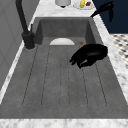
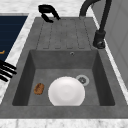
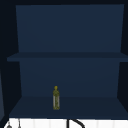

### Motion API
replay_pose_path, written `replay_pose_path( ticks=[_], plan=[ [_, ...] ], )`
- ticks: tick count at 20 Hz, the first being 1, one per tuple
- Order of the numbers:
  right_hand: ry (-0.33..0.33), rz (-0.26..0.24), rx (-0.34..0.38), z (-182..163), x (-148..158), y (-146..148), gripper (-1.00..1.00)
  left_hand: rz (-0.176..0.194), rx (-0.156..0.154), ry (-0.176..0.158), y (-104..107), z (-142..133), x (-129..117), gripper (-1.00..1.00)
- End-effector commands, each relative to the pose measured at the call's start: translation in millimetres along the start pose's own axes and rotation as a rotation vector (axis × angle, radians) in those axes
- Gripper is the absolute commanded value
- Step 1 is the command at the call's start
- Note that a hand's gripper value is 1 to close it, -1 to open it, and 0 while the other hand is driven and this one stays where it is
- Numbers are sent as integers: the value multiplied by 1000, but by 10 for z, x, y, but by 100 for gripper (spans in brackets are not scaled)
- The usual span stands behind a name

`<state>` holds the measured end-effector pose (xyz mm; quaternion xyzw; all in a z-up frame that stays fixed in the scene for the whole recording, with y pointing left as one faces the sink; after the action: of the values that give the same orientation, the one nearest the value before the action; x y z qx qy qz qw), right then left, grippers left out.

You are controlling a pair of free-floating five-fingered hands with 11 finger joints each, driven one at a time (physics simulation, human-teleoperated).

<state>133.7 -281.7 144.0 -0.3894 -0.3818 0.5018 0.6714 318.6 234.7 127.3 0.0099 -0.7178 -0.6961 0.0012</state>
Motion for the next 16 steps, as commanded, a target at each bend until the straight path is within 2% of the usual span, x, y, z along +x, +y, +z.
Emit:
replay_pose_path(
  ticks=[1,6,16],
  plan=[
    [15,-16,-1,55,-240,-203,-100,0,0,0,0,0,0,0],
    [12,-39,10,287,-491,-519,-100,0,0,0,0,0,0,0],
    [-2,-51,21,598,-973,-1295,-100,0,0,0,0,0,0,0]
  ],
)
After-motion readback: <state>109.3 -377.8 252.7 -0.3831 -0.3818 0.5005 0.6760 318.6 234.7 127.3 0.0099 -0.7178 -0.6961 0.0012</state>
